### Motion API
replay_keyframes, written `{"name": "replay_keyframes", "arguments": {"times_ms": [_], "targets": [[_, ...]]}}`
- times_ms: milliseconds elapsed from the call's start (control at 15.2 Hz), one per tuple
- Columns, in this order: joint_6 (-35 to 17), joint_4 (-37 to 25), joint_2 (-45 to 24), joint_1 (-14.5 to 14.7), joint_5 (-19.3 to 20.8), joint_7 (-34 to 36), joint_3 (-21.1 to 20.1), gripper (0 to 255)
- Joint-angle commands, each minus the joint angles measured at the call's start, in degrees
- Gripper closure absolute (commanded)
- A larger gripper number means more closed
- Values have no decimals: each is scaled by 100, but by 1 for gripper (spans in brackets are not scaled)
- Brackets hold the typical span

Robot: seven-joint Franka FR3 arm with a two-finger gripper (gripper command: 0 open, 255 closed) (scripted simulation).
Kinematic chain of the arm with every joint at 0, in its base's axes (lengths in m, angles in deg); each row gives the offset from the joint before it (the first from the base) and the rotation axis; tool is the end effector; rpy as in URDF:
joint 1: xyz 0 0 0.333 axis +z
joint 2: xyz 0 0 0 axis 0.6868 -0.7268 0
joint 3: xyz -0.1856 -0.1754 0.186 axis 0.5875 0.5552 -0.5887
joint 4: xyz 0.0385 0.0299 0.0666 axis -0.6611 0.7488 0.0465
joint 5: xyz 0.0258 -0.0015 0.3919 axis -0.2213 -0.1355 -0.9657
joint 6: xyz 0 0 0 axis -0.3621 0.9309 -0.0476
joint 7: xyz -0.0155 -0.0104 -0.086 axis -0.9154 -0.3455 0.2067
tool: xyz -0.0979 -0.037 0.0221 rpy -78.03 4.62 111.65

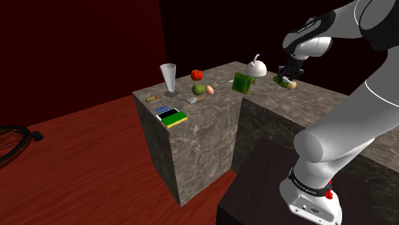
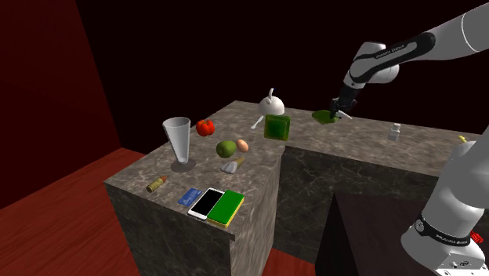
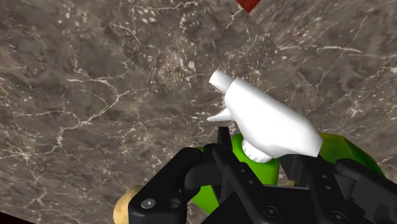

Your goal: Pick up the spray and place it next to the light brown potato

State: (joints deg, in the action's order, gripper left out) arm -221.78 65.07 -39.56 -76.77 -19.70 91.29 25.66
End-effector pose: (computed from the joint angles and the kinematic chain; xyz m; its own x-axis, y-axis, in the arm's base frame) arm 0.2224 -0.4405 0.4471 0.4012 -0.8873 0.2274 -0.8936 -0.4336 -0.1156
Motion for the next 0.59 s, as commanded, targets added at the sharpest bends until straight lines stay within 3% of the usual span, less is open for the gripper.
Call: {"name": "replay_keyframes", "arguments": {"times_ms": [0, 528], "targets": [[75, -173, -113, -54, -106, -365, 227, 255], [382, -1033, -915, -267, -889, -1962, 1146, 255]]}}
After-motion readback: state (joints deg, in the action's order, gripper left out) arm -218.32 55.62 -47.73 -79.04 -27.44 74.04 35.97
